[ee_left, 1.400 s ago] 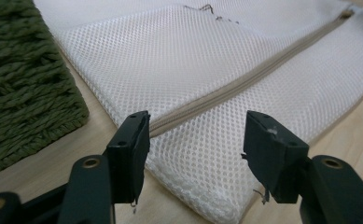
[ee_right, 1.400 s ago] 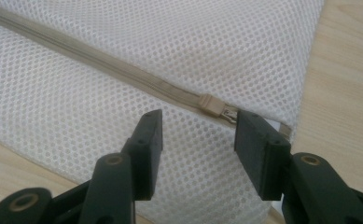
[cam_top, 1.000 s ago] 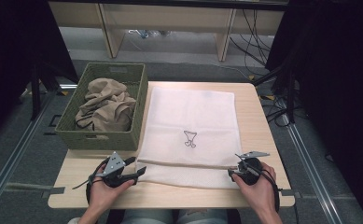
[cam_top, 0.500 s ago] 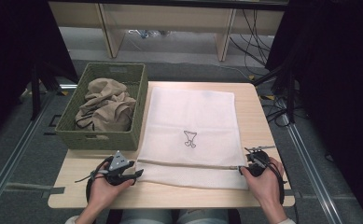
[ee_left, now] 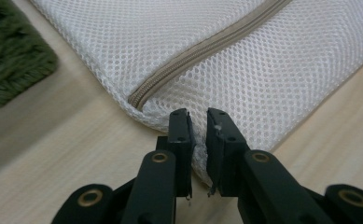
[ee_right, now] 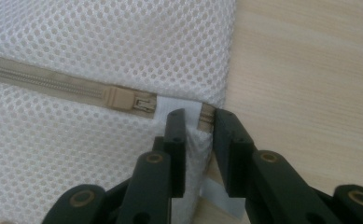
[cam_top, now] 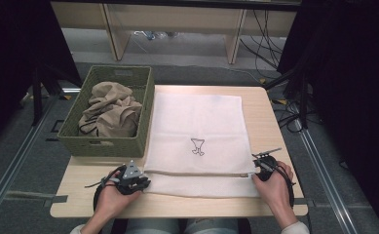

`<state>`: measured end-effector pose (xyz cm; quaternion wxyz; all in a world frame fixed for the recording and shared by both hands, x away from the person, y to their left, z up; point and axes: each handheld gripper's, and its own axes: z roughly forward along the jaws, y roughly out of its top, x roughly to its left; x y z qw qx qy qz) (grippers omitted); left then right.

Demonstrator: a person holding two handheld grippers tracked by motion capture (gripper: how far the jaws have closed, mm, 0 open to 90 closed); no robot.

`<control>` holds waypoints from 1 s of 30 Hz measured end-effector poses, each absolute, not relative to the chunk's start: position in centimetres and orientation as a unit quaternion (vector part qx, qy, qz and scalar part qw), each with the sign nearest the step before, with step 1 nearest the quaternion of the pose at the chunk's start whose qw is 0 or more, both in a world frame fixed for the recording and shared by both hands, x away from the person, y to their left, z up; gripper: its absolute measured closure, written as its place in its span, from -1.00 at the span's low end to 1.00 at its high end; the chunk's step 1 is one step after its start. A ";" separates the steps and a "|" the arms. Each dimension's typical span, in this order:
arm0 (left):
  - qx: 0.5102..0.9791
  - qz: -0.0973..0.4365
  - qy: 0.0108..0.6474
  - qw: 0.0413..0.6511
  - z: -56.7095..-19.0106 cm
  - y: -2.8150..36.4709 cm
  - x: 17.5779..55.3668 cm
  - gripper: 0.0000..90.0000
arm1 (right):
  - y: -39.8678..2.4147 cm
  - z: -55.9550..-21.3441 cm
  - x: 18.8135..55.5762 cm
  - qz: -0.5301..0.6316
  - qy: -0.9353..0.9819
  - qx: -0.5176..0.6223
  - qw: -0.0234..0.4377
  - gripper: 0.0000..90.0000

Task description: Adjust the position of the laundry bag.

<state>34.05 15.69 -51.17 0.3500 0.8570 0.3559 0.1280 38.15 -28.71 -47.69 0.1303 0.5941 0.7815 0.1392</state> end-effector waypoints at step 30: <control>0.759 0.122 0.389 0.507 -51.0 17.5 32.6 -0.09 | -30.1 -46.1 36.4 0.171 0.727 0.654 0.118 0.37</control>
